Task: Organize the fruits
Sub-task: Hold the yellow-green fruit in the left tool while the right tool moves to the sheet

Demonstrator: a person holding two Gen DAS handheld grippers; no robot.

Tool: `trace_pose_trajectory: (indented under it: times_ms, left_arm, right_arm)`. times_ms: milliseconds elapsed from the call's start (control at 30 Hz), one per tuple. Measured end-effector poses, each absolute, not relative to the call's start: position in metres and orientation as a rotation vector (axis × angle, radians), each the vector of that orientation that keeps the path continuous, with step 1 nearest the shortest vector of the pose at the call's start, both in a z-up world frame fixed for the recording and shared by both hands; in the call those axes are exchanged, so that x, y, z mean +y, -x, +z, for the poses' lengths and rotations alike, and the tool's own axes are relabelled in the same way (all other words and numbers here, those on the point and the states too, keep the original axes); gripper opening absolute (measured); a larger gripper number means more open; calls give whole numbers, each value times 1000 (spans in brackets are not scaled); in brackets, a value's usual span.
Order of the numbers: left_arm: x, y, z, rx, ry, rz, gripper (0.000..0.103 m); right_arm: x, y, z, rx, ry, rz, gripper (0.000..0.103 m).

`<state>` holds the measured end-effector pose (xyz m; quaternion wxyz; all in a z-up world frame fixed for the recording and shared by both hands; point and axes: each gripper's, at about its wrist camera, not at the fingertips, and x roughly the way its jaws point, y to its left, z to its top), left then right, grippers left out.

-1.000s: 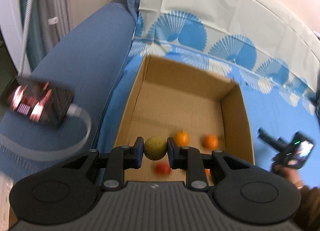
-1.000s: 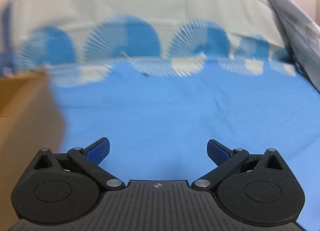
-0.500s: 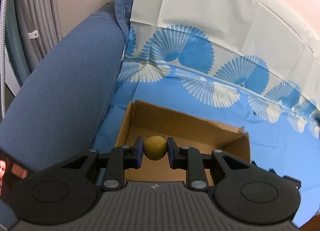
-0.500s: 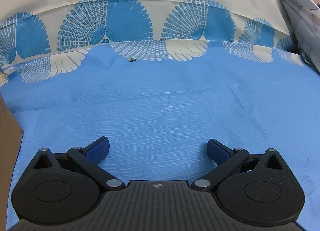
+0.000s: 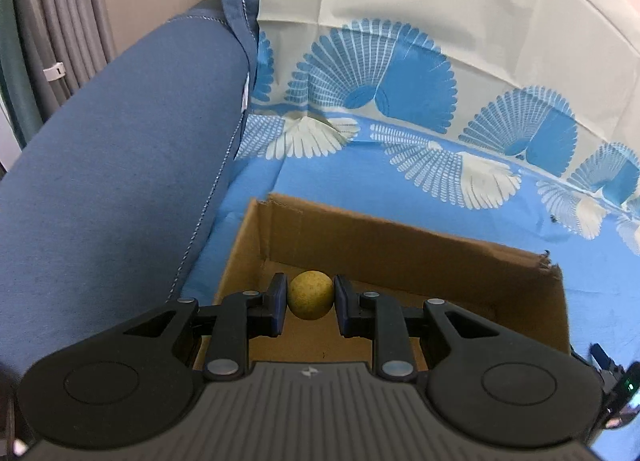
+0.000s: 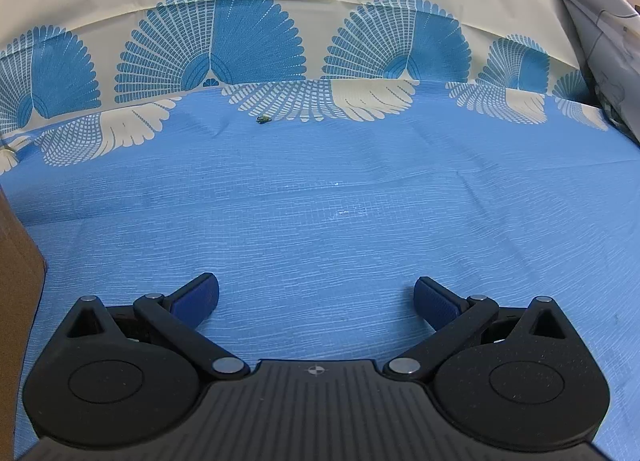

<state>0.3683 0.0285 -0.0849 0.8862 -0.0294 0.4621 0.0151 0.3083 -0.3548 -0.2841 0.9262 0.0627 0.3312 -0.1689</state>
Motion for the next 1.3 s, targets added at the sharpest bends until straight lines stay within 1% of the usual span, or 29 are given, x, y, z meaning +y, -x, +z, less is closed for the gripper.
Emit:
trace_pose_trajectory:
  times_ms: [233, 600, 767, 900, 1167, 1300]
  left_arm:
    - [28, -386, -87, 917, 61, 47, 27]
    - [34, -395, -101, 920, 30, 64, 27]
    - [28, -388, -98, 912, 19, 52, 27]
    - [19, -375, -84, 912, 14, 55, 27]
    - [5, -325, -27, 883, 102, 3, 27]
    - [0, -303, -7, 871, 117, -18, 27]
  right_arm:
    - [-355, -308, -284, 679, -128, -347, 103]
    - [-354, -309, -285, 679, -128, -347, 103]
    - [-354, -309, -285, 679, -128, -347, 103]
    - [-354, -309, -284, 679, -128, -347, 103]
    - [-354, -309, -284, 679, -128, -348, 103]
    - [-354, -309, -284, 679, -128, -348, 103]
